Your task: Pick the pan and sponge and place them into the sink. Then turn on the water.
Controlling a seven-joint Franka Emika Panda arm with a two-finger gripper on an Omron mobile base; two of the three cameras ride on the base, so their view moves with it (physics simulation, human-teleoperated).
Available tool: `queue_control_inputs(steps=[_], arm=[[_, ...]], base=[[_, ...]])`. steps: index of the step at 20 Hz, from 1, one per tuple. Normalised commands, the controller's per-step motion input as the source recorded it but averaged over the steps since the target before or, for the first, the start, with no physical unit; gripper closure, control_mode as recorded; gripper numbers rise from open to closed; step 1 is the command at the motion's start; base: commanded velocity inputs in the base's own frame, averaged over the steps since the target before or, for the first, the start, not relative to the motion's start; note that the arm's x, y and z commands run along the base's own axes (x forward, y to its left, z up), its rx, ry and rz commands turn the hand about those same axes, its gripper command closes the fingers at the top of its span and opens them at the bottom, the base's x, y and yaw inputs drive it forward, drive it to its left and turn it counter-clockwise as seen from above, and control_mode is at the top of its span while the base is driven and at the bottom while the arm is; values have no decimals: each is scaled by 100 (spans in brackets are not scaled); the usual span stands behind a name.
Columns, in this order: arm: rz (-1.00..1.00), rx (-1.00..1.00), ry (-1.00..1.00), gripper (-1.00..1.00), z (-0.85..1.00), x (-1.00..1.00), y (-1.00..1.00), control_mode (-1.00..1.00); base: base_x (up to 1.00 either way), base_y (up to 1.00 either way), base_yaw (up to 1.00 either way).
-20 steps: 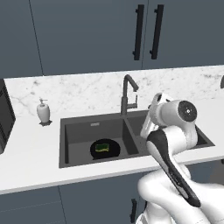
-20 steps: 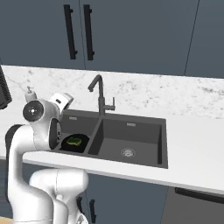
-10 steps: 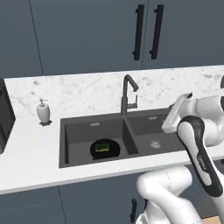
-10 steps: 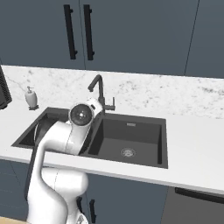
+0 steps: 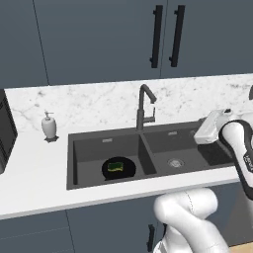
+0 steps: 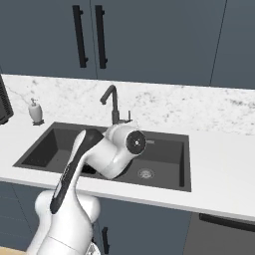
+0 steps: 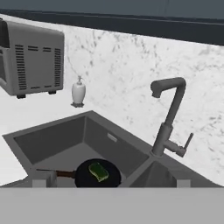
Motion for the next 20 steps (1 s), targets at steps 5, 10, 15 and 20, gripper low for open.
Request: queue_control_inputs(steps=[5, 10, 15, 20], arm=[[10, 11, 0, -100, -7, 82, 0, -100], [15, 6, 0, -100, -14, 87, -4, -100], [26, 12, -6, -100, -30, 64, -47, -100], [25, 9, -7, -100, -34, 58, -36, -100]], base=[[0, 0, 0], [0, 0, 0], [0, 0, 0], [0, 0, 0]])
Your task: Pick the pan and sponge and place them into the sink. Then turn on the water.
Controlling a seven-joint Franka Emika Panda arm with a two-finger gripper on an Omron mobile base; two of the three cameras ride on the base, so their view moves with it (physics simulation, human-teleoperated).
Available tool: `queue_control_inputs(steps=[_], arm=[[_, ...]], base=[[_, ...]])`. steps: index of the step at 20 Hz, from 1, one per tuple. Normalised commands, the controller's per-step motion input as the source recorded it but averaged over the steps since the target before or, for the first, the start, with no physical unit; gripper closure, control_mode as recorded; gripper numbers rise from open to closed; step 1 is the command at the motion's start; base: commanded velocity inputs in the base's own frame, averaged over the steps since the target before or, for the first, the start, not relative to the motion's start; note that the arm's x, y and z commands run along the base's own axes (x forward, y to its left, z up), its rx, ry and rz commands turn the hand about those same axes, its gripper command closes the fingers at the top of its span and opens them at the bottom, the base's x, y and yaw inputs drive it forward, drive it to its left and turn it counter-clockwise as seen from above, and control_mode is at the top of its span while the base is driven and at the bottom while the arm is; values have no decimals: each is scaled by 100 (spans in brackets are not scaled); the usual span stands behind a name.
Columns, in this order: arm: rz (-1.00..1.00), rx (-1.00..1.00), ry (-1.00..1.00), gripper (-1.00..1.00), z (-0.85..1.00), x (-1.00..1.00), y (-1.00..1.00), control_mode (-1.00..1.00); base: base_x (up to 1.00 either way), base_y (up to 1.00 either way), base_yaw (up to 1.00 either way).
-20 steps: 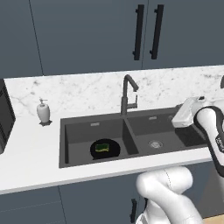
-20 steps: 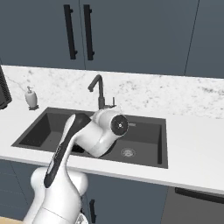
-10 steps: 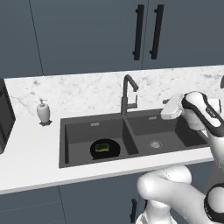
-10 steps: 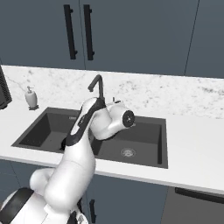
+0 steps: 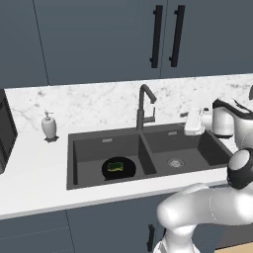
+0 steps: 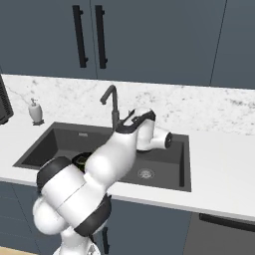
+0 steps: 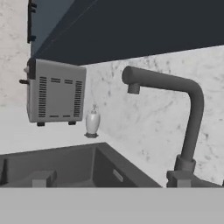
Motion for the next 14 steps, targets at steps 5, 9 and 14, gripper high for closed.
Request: queue_control_inputs(steps=[5, 9, 14], arm=[[12, 2, -7, -100, -32, 52, -3, -100], [4, 0, 0, -100, -46, 49, 0, -100], [0, 0, 0, -100, -57, 21, 0, -100]], base=[[0, 0, 0], [0, 0, 0], [0, 0, 0]])
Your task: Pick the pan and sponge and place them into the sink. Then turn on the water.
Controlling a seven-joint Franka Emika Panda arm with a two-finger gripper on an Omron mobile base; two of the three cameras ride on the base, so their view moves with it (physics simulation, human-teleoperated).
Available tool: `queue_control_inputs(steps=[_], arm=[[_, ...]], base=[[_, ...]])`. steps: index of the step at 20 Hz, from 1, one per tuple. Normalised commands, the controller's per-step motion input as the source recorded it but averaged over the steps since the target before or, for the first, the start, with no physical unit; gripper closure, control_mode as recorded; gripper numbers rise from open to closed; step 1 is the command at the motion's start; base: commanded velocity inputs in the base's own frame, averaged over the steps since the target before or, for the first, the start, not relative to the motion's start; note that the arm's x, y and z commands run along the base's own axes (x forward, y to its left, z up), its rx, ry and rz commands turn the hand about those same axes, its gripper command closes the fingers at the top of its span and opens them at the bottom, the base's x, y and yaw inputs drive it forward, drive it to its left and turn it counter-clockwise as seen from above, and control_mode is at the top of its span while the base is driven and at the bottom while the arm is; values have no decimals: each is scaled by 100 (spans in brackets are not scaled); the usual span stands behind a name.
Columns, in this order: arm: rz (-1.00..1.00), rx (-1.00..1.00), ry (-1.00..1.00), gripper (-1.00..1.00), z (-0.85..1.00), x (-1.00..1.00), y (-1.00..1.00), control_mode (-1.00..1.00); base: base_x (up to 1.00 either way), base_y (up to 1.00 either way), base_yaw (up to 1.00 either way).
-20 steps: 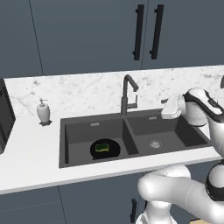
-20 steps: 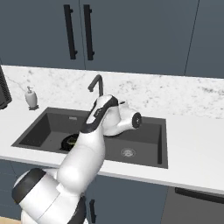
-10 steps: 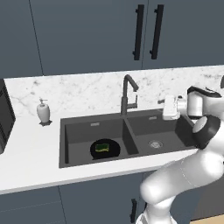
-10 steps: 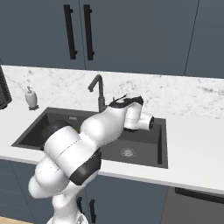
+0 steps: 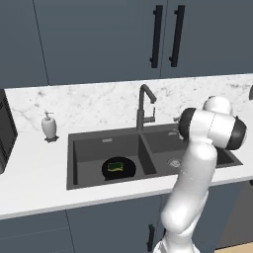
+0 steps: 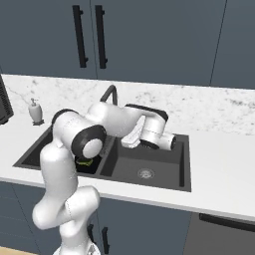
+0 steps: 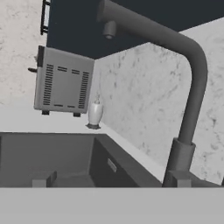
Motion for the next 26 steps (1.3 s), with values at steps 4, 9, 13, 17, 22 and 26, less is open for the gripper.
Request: queue_control_inputs(steps=[4, 9, 13, 17, 22, 26], arm=[[0, 1, 0, -100, -31, 18, 0, -100], [0, 11, 0, -100, 0, 11, 0, -100], [-1, 18, -1, -100, 10, 2, 4, -100], [-2, 12, -5, -100, 11, 0, 19, -100], [-9, 1, -6, -100, 23, 0, 44, -100], [-13, -3, -1, -100, 32, 0, 55, -100]], base=[[0, 0, 0], [0, 0, 0], [0, 0, 0], [0, 0, 0], [0, 0, 0], [0, 0, 0]])
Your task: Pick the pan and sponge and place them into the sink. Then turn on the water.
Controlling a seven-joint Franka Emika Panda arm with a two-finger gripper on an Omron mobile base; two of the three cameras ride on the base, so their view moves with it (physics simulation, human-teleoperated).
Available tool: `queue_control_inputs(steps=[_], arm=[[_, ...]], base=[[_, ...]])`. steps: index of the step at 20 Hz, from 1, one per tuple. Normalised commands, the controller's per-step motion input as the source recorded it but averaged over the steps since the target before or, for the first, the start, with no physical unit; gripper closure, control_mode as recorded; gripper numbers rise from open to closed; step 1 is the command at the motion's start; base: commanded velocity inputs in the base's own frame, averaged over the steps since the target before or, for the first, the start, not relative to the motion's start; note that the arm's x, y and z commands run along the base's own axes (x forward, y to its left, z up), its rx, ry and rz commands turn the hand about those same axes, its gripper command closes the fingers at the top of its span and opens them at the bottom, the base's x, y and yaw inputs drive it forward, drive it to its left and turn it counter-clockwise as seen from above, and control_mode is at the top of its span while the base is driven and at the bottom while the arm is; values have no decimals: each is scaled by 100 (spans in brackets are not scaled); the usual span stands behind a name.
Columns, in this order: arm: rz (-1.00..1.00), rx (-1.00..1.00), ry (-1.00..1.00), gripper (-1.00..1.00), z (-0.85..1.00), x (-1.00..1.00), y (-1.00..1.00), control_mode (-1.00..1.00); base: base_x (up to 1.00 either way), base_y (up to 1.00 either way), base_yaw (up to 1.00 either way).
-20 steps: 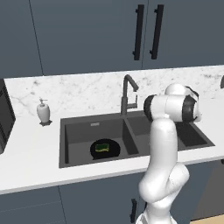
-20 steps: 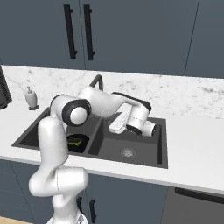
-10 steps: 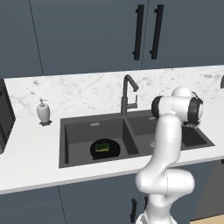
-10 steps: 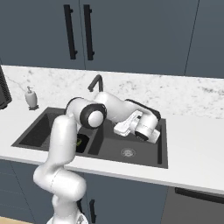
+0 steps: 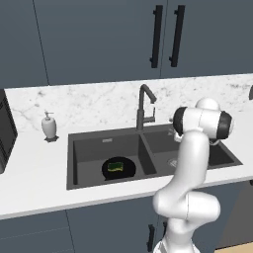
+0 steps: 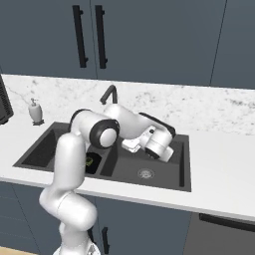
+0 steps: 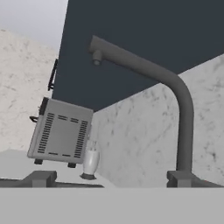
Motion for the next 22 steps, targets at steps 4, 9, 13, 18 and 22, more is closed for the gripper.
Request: queue_control_inputs(steps=[4, 9, 13, 18, 22], arm=[[-12, -7, 0, -100, 38, 7, 42, -100], [-11, 0, 11, -100, 26, 23, 2, -100], [-14, 0, 13, -100, 8, 26, 0, -100], [-15, 0, 13, -100, 0, 24, 0, -100], [-14, 0, 8, -100, 0, 27, 0, -100]], base=[[0, 0, 0], [0, 0, 0], [0, 0, 0], [0, 0, 0], [0, 0, 0]])
